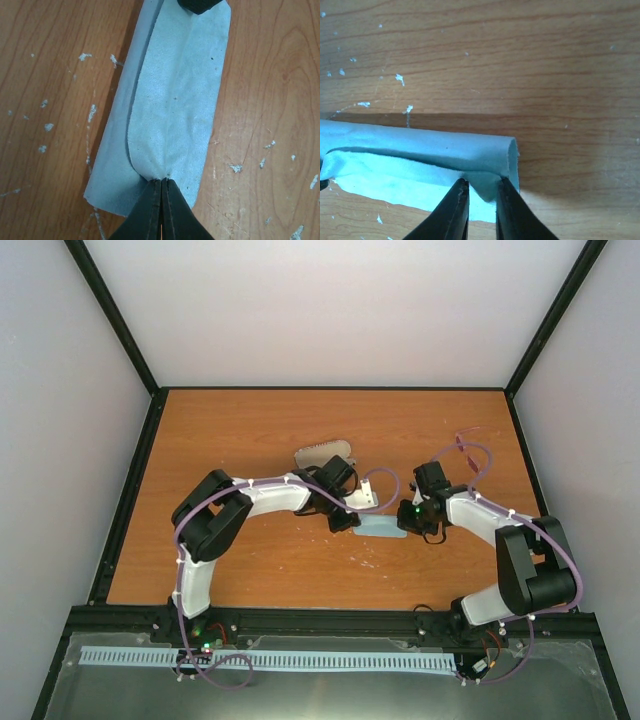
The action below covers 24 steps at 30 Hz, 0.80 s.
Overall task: Organize the sunglasses
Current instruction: Fold the glasses cleaning cloth at the center of the board.
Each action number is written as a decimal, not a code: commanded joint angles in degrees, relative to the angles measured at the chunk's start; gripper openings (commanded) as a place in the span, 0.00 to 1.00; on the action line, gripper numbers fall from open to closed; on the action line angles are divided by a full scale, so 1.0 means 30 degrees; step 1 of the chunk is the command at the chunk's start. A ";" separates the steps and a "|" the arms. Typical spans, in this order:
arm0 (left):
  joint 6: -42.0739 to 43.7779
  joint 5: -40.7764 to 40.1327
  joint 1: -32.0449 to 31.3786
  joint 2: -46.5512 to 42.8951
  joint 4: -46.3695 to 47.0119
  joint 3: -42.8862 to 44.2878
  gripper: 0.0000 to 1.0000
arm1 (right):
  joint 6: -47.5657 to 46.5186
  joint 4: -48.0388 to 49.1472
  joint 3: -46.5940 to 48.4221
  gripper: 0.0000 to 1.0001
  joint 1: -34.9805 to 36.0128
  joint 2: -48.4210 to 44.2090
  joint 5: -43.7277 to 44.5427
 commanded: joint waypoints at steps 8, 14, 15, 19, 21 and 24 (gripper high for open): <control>0.0169 0.0076 -0.0255 -0.0888 0.0542 -0.0250 0.15 | 0.0537 0.0297 -0.0591 0.31 0.0159 -0.0386 -0.0286; 0.0073 0.0256 -0.0283 -0.1040 0.0615 -0.0401 0.29 | 0.0677 0.0413 -0.0427 0.31 0.0154 -0.0953 -0.0439; 0.0062 0.0290 -0.0285 -0.1062 0.0624 -0.0466 0.31 | 0.0682 0.0288 -0.0364 0.31 0.0149 -0.1042 -0.0344; 0.0204 0.0306 -0.0307 -0.1341 0.0744 -0.0825 0.43 | 0.0811 -0.0516 0.0055 0.31 0.0155 -0.1907 0.0584; 0.0213 0.0172 -0.0310 -0.1532 0.0829 -0.0992 0.55 | 0.0917 -0.0691 0.0273 0.32 0.0156 -0.2472 0.1110; 0.0158 -0.0282 -0.0298 -0.1971 0.1161 -0.1372 0.64 | 0.0943 -0.0651 0.0707 0.32 0.0174 -0.2593 0.1485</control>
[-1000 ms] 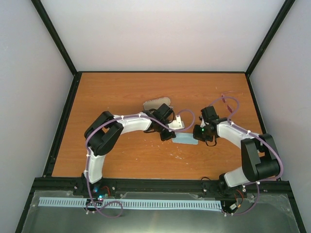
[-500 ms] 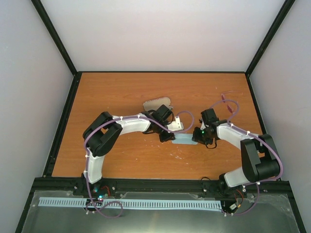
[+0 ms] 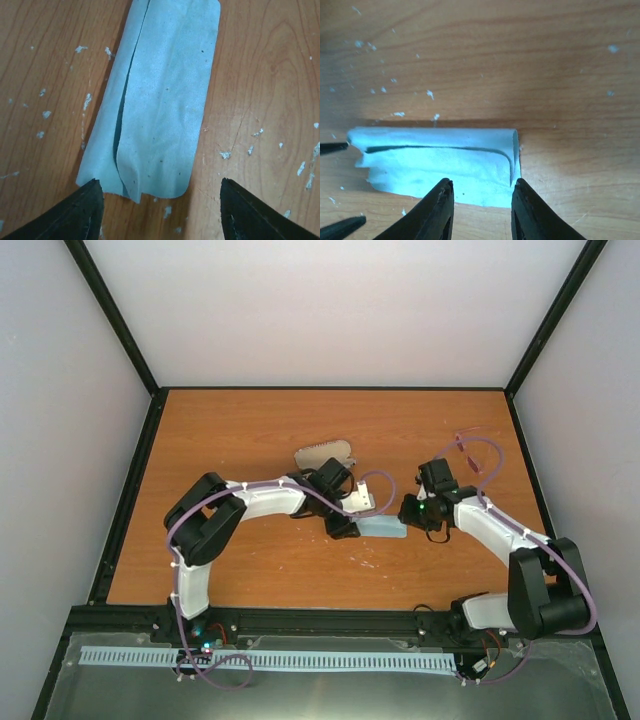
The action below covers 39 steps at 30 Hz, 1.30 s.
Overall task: Organize the sunglasses
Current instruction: Fold the glasses cleaning cloth at the center of the board.
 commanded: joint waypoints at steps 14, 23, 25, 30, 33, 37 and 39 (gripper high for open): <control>-0.0791 -0.0424 0.1953 -0.0808 0.1042 0.1355 0.07 | -0.0414 0.0074 0.3598 0.06 0.0282 0.4139 0.0729; 0.0056 0.0348 0.1927 0.1231 -0.0076 0.3308 0.06 | -0.0405 0.0286 0.3594 0.06 0.0446 0.4374 0.0553; 0.0270 0.0467 0.1903 0.1237 -0.0200 0.3258 0.07 | -0.0391 0.0294 0.3618 0.06 0.0441 0.4373 0.0522; 0.0563 0.0465 0.1856 0.1337 -0.0285 0.2888 0.12 | -0.0326 0.0398 0.3609 0.15 0.0505 0.4402 0.0372; 0.0524 0.0816 0.1797 0.1197 -0.0371 0.2744 0.17 | -0.0297 0.0396 0.3617 0.17 0.0591 0.4431 0.0369; 0.0582 0.1084 0.1432 0.1052 -0.0345 0.2431 0.20 | -0.0297 0.0436 0.3605 0.17 0.0649 0.4512 0.0338; 0.0648 0.1002 0.1199 0.1086 -0.0255 0.2251 0.21 | -0.0281 0.0422 0.3619 0.17 0.0668 0.4520 0.0355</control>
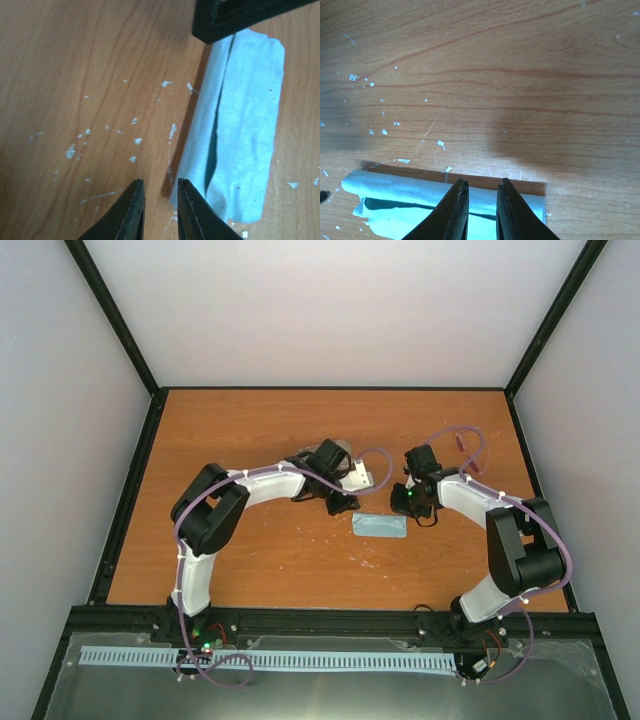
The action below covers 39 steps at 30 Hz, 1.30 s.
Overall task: Organize the sunglasses
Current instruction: Fold the glasses cleaning cloth at the center of the board.
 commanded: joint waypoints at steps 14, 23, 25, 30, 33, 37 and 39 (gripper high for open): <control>0.0918 -0.1076 -0.0814 0.0281 0.0514 -0.0670 0.17 | -0.0063 0.0127 0.0447 0.17 0.0210 -0.0226 -0.0025; 0.0917 -0.1009 -0.0832 0.0715 0.0634 -0.0602 0.16 | -0.0195 0.0185 0.0415 0.17 0.0297 -0.0025 -0.0390; 0.0912 -0.1038 -0.0833 0.0925 0.0568 -0.0503 0.16 | -0.0249 0.0183 0.0370 0.17 0.0368 0.0036 -0.0533; 0.0911 -0.1180 -0.0913 0.1258 0.0595 -0.0474 0.15 | -0.0306 0.0170 0.0248 0.17 0.0543 0.0156 -0.0571; 0.0954 -0.1213 -0.0949 0.1282 0.0572 -0.0519 0.14 | -0.0313 0.0136 0.0134 0.17 0.0635 0.0163 -0.0681; 0.0955 -0.1272 -0.0959 0.1215 0.0527 -0.0583 0.13 | -0.0247 0.0198 -0.0257 0.17 0.0816 0.0245 -0.0934; 0.0948 -0.1277 -0.0979 0.1203 0.0533 -0.0547 0.13 | -0.0254 0.0365 -0.0492 0.17 0.0903 0.0452 -0.1022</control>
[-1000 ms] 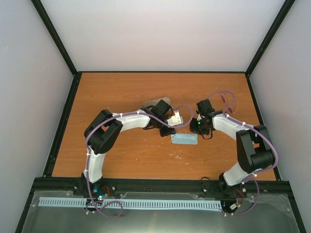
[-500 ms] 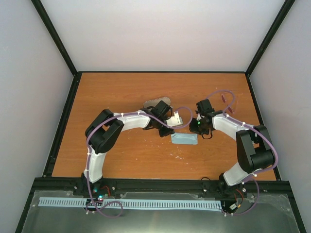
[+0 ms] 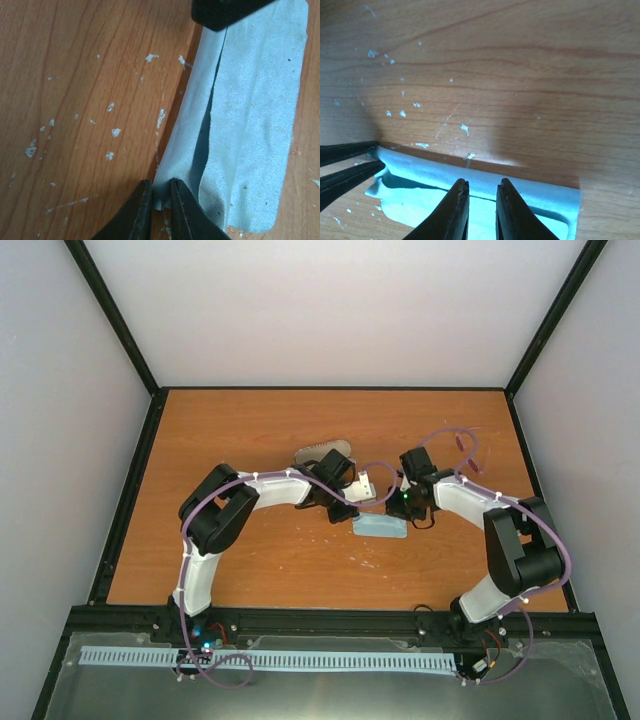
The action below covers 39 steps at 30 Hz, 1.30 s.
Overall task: Organize the sunglasses
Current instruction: Fold the glasses cleaning cloth at the center of the board.
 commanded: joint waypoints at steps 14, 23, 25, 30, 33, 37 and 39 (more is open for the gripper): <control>0.0241 -0.0293 -0.0295 0.0332 -0.0076 0.0144 0.13 | -0.0132 0.0481 -0.0955 0.13 0.1260 0.1090 -0.1350; 0.0394 -0.0369 -0.0292 0.0400 -0.0116 0.0363 0.13 | 0.0016 -0.0645 -0.2192 0.13 0.1948 -0.0935 -0.0625; 0.0423 -0.0422 -0.0295 0.0388 -0.0124 0.0309 0.13 | -0.0195 -0.1082 -0.2025 0.13 0.1941 -0.1131 -0.0291; 0.0373 -0.0472 -0.0320 0.0368 -0.0115 0.0254 0.13 | -0.0474 -0.1576 -0.1936 0.13 0.1941 -0.1380 -0.0458; 0.0323 -0.0480 -0.0324 0.0359 -0.0101 0.0229 0.13 | -0.0504 -0.1494 -0.2139 0.13 0.1948 -0.1511 -0.0969; 0.0358 -0.0526 -0.0348 0.0348 -0.0075 0.0191 0.13 | -0.0245 -0.1933 -0.2248 0.26 0.1946 -0.2347 0.0007; 0.0386 -0.0553 -0.0353 0.0305 -0.0073 0.0132 0.13 | 0.0171 -0.2498 -0.2187 0.30 0.1932 -0.3047 0.1082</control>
